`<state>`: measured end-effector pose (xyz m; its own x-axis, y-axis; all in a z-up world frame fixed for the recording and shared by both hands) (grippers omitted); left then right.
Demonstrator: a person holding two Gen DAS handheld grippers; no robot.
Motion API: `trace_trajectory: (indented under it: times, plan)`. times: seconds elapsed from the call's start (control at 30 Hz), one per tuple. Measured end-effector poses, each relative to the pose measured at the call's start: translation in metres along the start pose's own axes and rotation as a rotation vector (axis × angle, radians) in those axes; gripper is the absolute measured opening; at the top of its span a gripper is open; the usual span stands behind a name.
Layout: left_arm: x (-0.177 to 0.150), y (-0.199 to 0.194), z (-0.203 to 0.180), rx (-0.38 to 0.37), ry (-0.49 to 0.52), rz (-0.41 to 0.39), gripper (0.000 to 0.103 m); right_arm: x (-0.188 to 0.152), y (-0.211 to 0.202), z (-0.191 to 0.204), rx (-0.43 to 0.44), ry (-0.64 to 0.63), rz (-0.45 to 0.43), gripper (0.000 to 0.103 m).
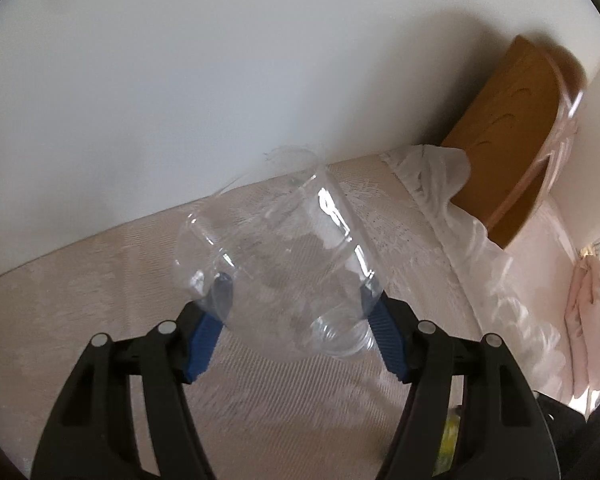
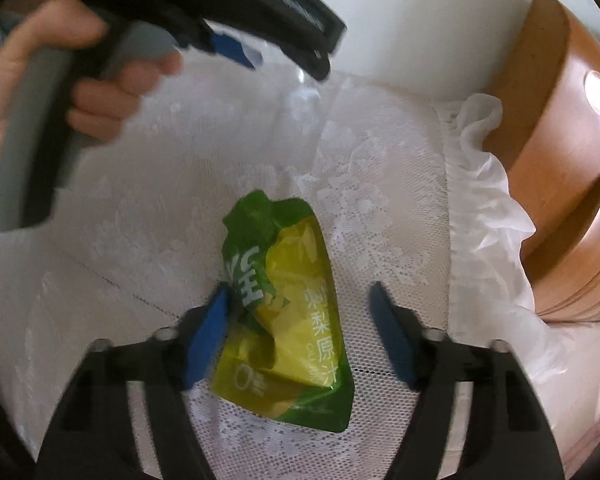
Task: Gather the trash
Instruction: 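Grasp the yellow-green wrapper with the right tool while the left tool grasps the clear plastic cup, then carry the wrapper and plastic cup over the wastebasket with both tools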
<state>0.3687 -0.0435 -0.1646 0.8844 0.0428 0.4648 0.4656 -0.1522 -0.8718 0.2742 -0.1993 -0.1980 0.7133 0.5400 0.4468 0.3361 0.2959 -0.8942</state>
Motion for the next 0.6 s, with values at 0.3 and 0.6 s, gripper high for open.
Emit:
trace_trajectory:
  times: [0.3,0.6]
  plan:
    - [-0.044,-0.084,0.025,0.003,0.0,-0.062,0.064,-0.005,-0.015,0.0,0.033,0.145,-0.064,0.047]
    - [-0.109,-0.166,0.01,0.002,0.066,-0.068,0.064,-0.057,-0.092,0.041,-0.01,0.423,-0.225,0.047]
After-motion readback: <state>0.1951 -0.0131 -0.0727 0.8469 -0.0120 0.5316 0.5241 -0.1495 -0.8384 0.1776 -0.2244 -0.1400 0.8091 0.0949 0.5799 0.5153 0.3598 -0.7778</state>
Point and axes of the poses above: each gripper's, at about its wrist camera, not at the fingertips, and y roughly the way its jaws point, z to its left, x to its top, the point moved 1 cm from there along y, roughly the way its jaws point
